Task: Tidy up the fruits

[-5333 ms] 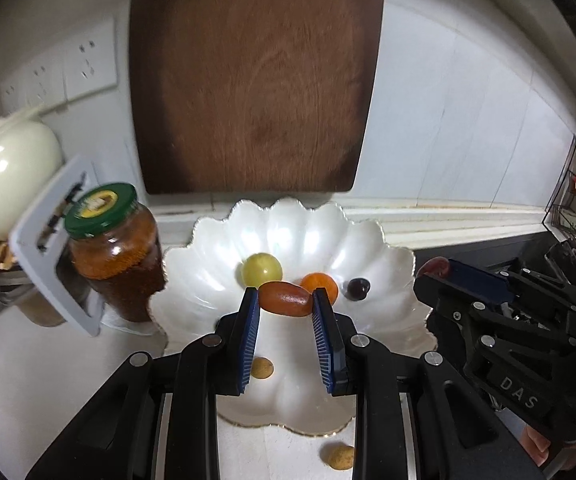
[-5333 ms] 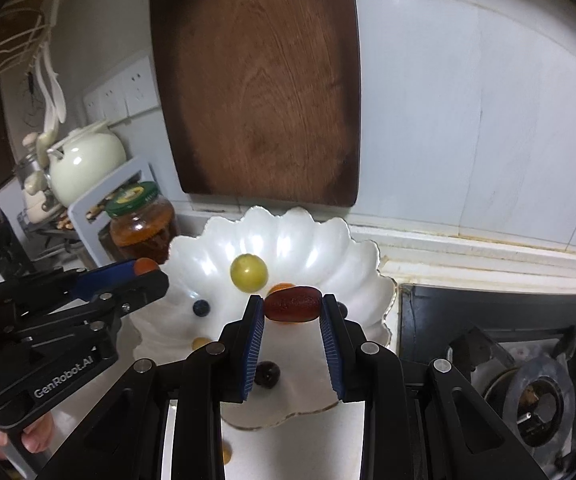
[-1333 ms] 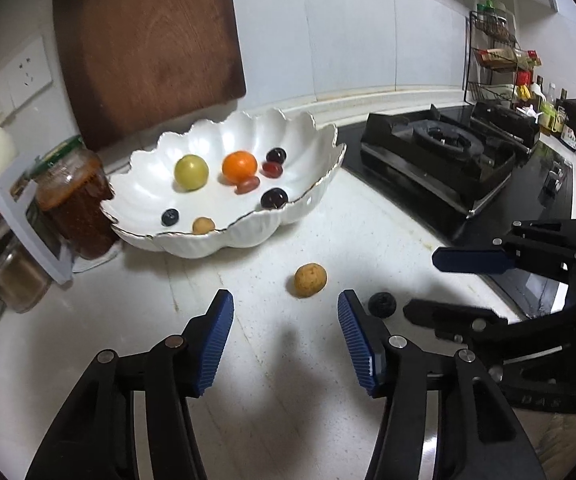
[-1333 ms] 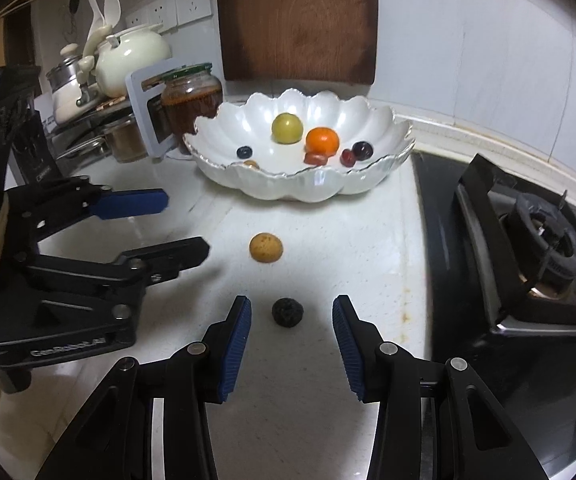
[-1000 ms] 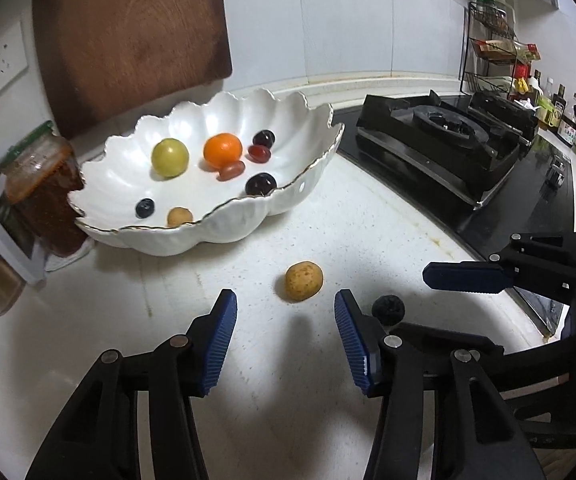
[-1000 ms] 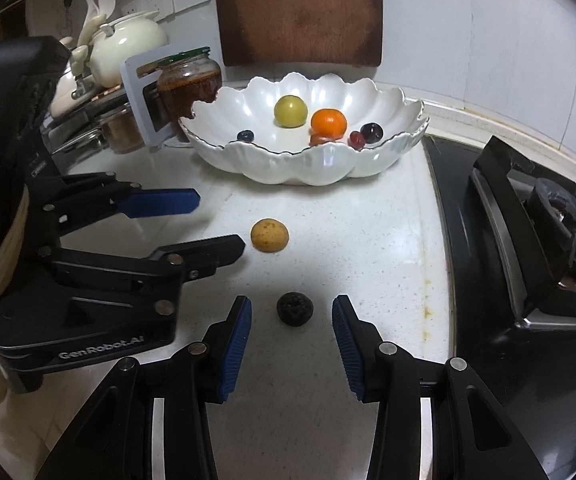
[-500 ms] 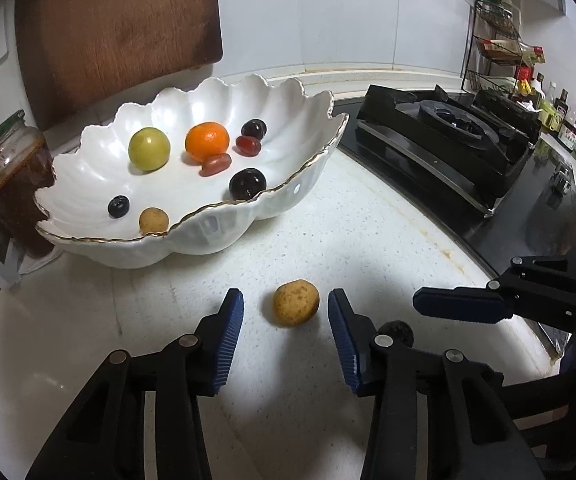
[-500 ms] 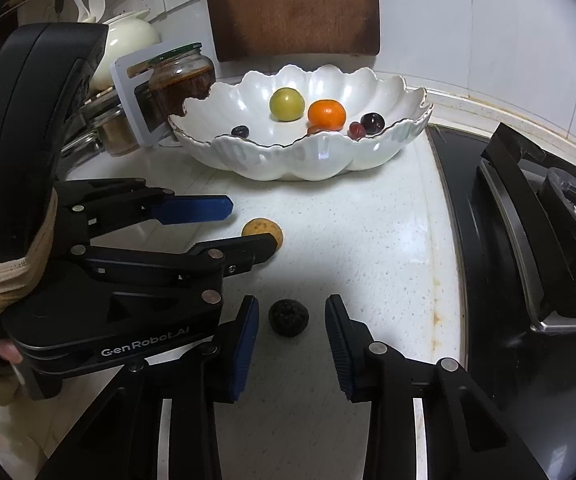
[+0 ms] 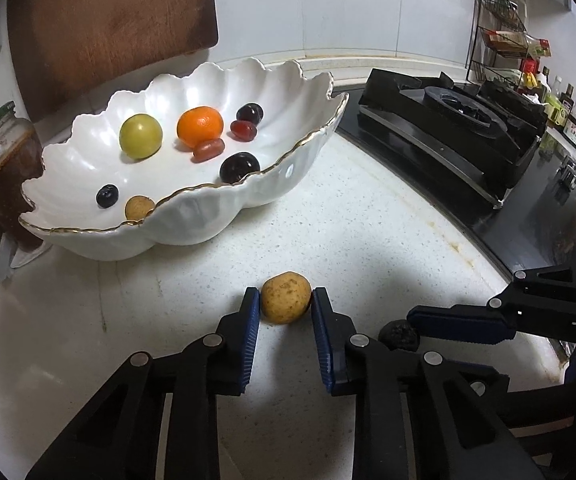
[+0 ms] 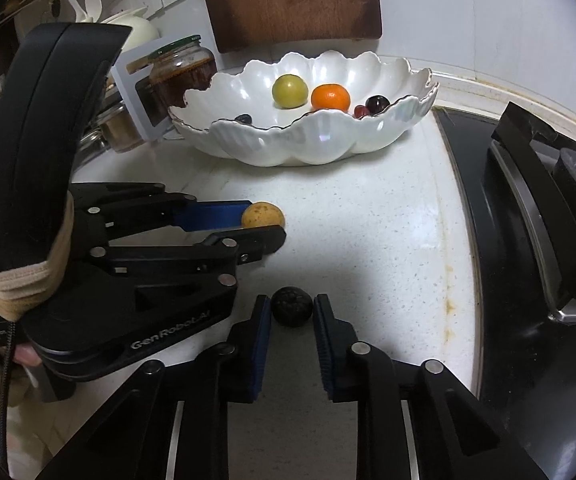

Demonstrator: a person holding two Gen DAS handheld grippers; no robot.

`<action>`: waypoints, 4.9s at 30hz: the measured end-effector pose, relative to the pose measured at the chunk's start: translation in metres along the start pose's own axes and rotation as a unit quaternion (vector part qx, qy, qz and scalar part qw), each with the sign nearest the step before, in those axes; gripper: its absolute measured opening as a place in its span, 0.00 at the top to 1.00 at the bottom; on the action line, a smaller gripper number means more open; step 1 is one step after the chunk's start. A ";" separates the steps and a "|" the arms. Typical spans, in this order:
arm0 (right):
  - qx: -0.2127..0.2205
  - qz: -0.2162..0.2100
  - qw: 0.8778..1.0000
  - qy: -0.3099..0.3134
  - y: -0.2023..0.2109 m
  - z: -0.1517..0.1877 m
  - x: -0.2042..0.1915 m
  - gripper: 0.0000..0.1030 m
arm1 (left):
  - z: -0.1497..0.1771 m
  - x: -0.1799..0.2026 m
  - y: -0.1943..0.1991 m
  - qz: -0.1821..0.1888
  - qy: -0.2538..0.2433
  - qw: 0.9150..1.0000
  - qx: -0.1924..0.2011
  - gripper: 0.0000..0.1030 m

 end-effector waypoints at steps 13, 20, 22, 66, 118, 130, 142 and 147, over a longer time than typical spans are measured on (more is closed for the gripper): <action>0.023 0.010 1.000 0.004 0.021 0.000 0.003 0.78 | 0.007 -0.001 0.039 -0.032 0.037 0.999 0.012 0.74; 0.035 0.011 0.999 0.010 0.039 -0.003 0.004 0.78 | 0.012 0.004 0.065 -0.048 0.065 0.996 0.026 0.74; 0.040 0.011 0.999 0.011 0.044 -0.004 0.004 0.78 | 0.013 0.006 0.070 -0.049 0.072 0.996 0.028 0.74; 0.175 0.007 0.984 0.028 0.114 -0.115 0.003 0.78 | -0.048 -0.024 0.166 -0.143 0.156 0.967 0.143 0.74; 0.051 0.071 0.996 0.002 -0.026 -0.203 0.045 0.62 | -0.115 -0.112 0.036 -0.117 0.190 0.974 0.024 0.53; 0.091 0.098 0.991 -0.014 0.016 -0.189 0.035 0.38 | -0.103 -0.111 0.083 -0.185 0.150 0.969 0.065 0.29; 0.149 0.109 0.983 0.004 0.093 -0.159 0.012 0.29 | -0.085 -0.076 0.159 -0.226 0.129 0.957 0.129 0.10; 0.169 0.102 0.980 0.003 0.125 -0.139 0.008 0.28 | -0.072 -0.055 0.189 -0.228 0.139 0.952 0.149 0.03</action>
Point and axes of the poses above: each gripper's, at about its wrist camera, not at the fingertips, and y roughly against the way its jaws point, x to its right, z to its underside, the point moved 5 cm from there along -y, roughly the way its jaws point, and after that the axes turned 3 degrees about -y, right-handed, at the moved point
